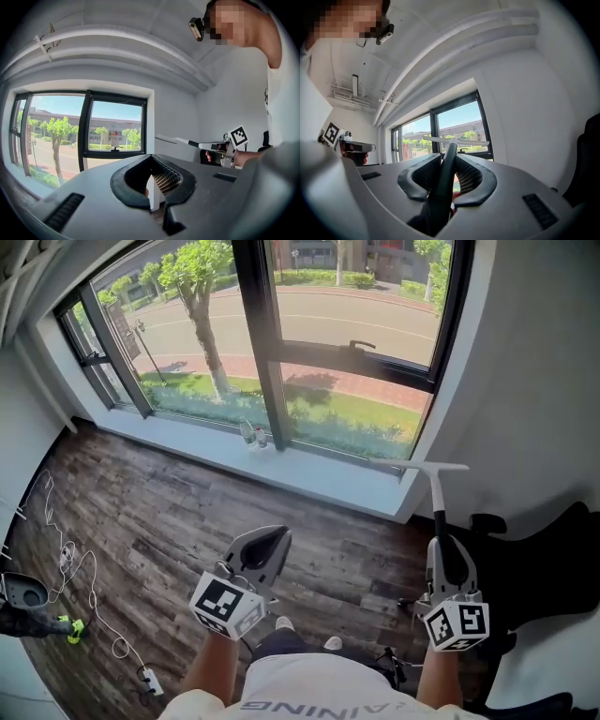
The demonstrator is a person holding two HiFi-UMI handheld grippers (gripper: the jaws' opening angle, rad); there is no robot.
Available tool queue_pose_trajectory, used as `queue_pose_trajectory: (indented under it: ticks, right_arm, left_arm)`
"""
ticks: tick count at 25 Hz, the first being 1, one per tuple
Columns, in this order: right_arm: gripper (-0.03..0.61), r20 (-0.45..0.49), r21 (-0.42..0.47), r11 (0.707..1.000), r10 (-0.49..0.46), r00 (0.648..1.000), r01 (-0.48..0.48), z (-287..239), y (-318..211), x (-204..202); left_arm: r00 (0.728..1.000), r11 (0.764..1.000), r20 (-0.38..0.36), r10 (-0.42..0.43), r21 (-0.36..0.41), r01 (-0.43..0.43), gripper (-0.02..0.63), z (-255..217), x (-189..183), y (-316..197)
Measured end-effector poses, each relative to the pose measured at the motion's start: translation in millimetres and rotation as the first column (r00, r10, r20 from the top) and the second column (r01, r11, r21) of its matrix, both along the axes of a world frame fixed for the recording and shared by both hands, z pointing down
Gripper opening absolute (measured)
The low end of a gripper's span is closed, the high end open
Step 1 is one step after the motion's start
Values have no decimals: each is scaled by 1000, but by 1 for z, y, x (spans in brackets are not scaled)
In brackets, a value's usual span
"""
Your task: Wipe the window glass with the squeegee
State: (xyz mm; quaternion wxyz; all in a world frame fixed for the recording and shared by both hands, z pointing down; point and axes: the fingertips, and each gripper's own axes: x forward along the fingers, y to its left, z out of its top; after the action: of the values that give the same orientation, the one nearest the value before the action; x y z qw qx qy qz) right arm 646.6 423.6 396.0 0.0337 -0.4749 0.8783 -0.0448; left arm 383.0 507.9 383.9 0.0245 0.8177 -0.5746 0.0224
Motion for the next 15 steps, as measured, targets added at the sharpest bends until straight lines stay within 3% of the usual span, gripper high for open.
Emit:
queue_pose_trajectory:
  ticks: [8,15]
  right_arm:
    - [100,-16,11,999,43,999,-43,9,-64,-18]
    - [100,-58,43,995,89,994,-86,-10,-134,-82]
  left_arm:
    - [999,999,4,32,27,-33,18,14,-25,-77]
    - [998,997,-9,68,45,-68,17,9,-92,-158]
